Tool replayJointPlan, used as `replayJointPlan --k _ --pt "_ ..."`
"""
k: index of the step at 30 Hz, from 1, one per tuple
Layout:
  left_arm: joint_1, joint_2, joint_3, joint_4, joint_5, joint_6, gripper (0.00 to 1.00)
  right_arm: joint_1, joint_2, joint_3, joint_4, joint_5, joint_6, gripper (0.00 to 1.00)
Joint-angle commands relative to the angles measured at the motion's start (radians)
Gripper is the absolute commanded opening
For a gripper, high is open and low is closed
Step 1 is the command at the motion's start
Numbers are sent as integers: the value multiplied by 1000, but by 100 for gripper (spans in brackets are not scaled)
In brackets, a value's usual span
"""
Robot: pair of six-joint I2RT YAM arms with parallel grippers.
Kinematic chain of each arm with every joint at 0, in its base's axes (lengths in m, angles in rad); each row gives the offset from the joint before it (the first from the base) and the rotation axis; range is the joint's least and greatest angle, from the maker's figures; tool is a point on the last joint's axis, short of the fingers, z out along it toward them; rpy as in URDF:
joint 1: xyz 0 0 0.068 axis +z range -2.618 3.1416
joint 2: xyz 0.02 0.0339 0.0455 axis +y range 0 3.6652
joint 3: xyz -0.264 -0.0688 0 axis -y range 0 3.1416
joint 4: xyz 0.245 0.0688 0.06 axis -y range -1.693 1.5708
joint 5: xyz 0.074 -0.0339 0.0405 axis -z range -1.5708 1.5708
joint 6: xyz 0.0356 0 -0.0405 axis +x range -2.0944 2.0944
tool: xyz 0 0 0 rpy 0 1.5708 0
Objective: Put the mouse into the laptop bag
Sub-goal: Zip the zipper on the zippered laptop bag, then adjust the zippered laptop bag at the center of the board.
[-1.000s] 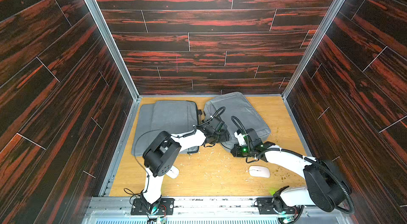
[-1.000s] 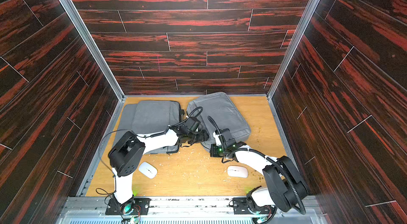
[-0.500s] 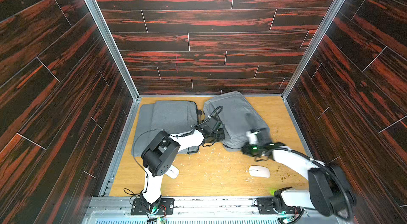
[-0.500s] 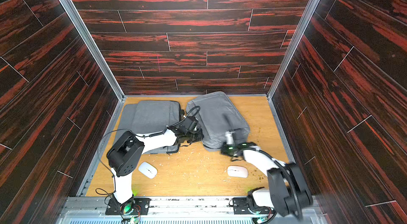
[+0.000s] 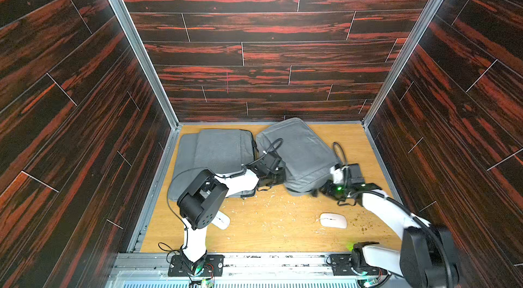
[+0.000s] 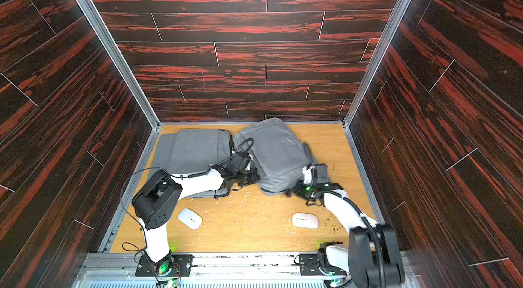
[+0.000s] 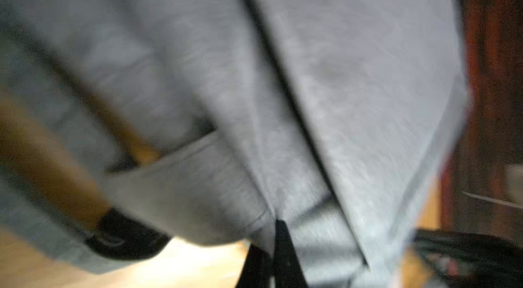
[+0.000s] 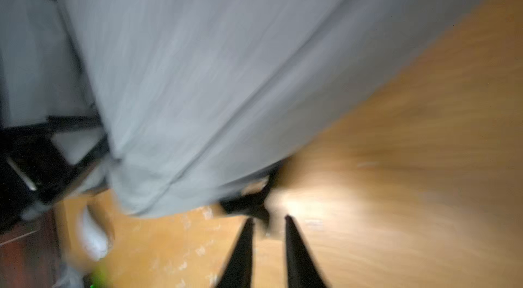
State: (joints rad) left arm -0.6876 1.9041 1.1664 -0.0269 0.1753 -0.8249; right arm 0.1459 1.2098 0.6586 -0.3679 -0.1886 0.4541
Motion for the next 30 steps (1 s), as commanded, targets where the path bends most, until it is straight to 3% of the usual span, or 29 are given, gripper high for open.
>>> replayJointPlan --k 1,4,8,12,19,30 --pt "36 -62 -31 -151 -86 33 23 -7 -65 118 -82 147 -42 33" --pt "36 -105 -58 -156 -95 33 48 -6 2 220 -87 172 -63 34" --pt "37 -146 -88 -173 -126 30 62 17 151 339 -53 199 -87 33" --pt "40 -168 -75 -199 -161 39 71 105 320 455 -55 335 -133 33" --pt "43 -26 33 -198 -133 38 77 151 478 495 -22 359 -155 32" --pt "24 204 230 -139 -34 24 77 112 499 257 1 466 -69 33"
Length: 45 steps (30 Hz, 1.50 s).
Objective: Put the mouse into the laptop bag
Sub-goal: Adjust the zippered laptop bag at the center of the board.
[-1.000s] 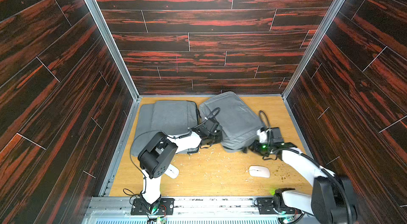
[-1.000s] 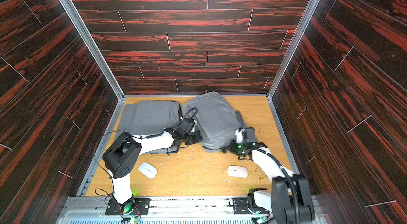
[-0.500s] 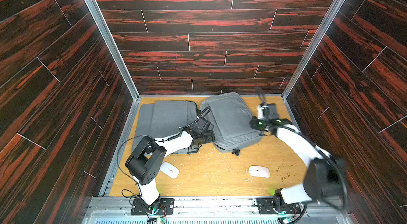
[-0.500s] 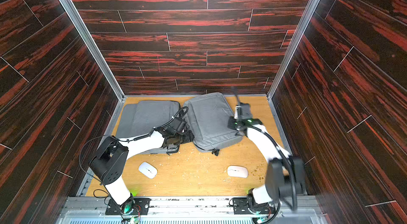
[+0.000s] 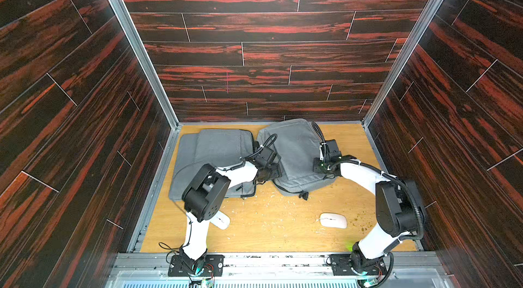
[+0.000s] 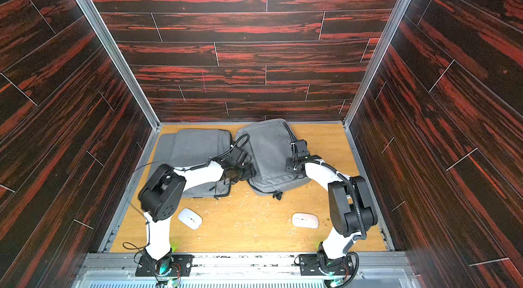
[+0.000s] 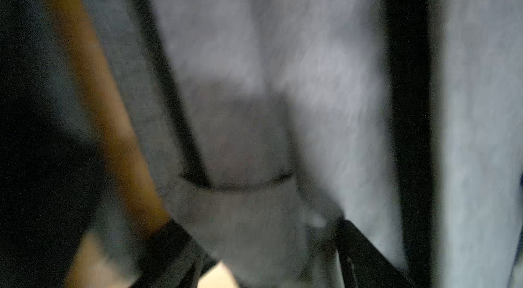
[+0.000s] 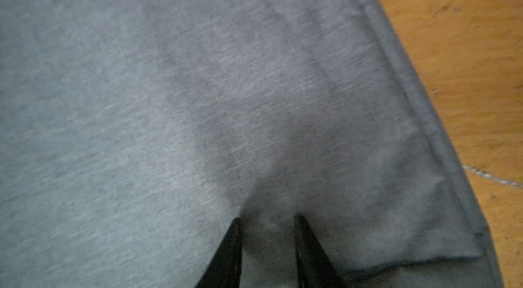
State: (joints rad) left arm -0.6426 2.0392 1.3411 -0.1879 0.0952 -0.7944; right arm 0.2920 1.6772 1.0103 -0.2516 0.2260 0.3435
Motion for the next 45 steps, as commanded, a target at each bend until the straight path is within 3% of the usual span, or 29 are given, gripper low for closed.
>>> replayJointPlan --k 1,7,14,27,30,38,45 --pt "-33 96 88 17 53 -6 76 -51 13 -122 -107 31 58 33" --pt "-123 218 285 -38 82 10 76 -176 -92 -239 -64 -54 113 35" --pt "-163 327 462 -78 124 10 76 -322 -152 -298 -42 -124 131 36" --pt "-200 618 1005 -310 170 49 76 -393 -283 -351 -48 -125 146 34" --pt "-208 592 978 -311 174 59 76 -410 -290 -312 -66 -126 131 34" --pt "-216 462 716 -127 181 -16 77 -433 -260 -145 -129 -129 94 33" --pt "-260 529 865 -157 189 -25 77 -434 -370 -118 -139 -240 89 33"
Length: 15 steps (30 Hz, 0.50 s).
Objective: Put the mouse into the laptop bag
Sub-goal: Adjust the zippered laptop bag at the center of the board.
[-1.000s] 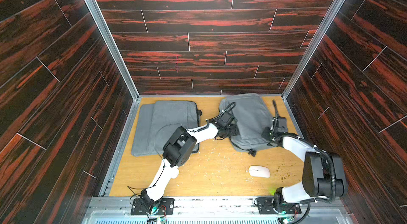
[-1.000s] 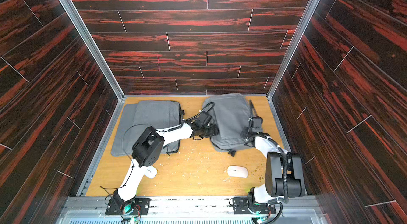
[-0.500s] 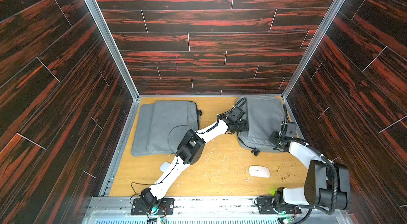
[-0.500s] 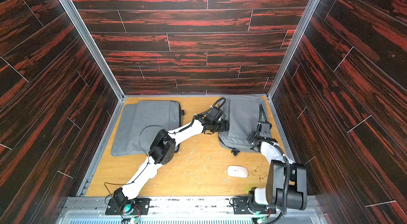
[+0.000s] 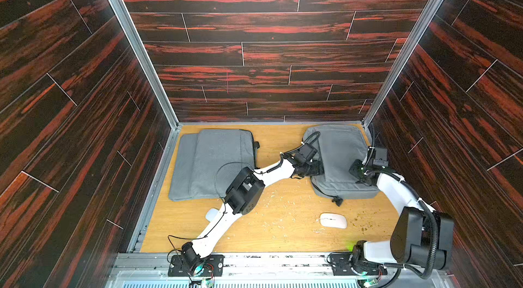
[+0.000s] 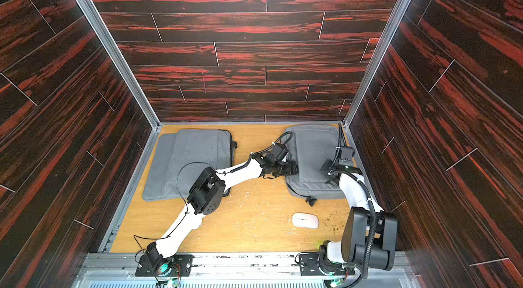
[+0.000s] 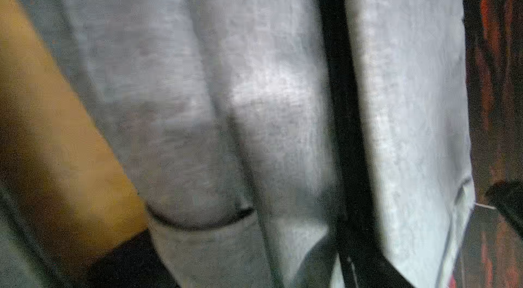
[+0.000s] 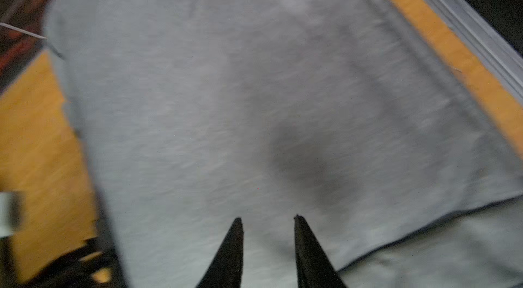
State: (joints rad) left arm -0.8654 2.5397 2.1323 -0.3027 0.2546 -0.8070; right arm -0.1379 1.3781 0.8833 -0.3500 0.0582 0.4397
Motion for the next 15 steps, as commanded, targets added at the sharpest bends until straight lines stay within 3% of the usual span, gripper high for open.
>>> replayJointPlan --k 1,5,9,15 --pt "-42 45 109 -69 25 -6 77 -3 -97 7 -45 -93 -8 33" --pt "-45 87 200 -125 0 9 78 -3 -171 4 -68 -138 -14 34" --pt "-37 69 201 -182 -14 45 78 11 -219 -23 -40 -214 -41 34" --pt "2 -136 -27 -145 -73 80 79 166 -209 16 -23 -180 -52 36"
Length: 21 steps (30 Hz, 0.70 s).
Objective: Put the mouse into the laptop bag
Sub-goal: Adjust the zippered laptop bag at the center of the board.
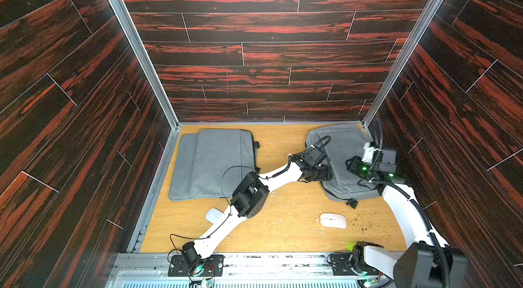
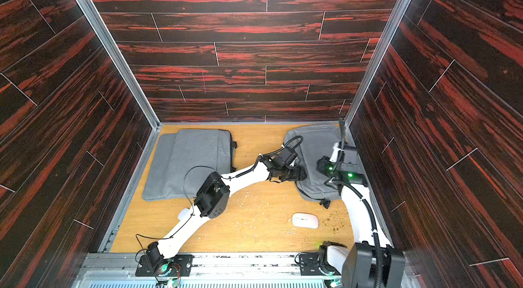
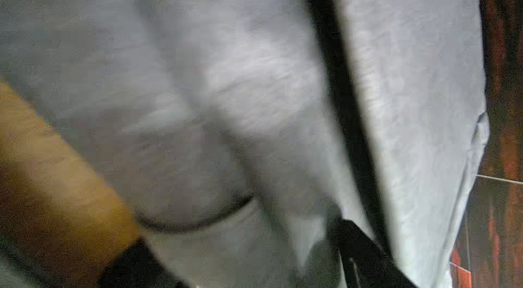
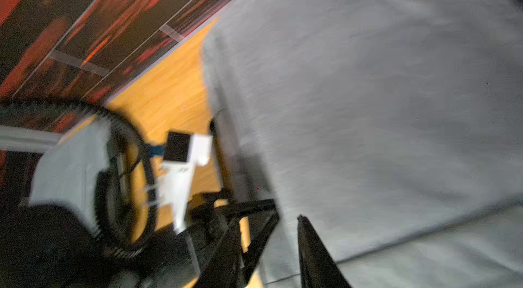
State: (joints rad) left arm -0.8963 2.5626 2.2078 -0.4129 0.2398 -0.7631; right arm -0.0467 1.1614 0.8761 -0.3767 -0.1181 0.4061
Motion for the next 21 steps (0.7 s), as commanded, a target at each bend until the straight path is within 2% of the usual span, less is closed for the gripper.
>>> replayJointPlan --k 1,5,11,16,21 --pt "39 -206 -155 -15 -72 40 79 118 19 36 4 19 -20 36" --pt "71 -445 -386 42 -143 47 80 314 78 100 21 140 -19 37" --pt "151 -837 -758 54 -251 43 81 510 183 161 112 163 11 40" --pt "267 -1172 -1077 1 -391 13 84 662 351 240 163 123 -4 40" --pt "366 -1429 -1219 -180 -536 16 90 734 533 306 251 15 23 40"
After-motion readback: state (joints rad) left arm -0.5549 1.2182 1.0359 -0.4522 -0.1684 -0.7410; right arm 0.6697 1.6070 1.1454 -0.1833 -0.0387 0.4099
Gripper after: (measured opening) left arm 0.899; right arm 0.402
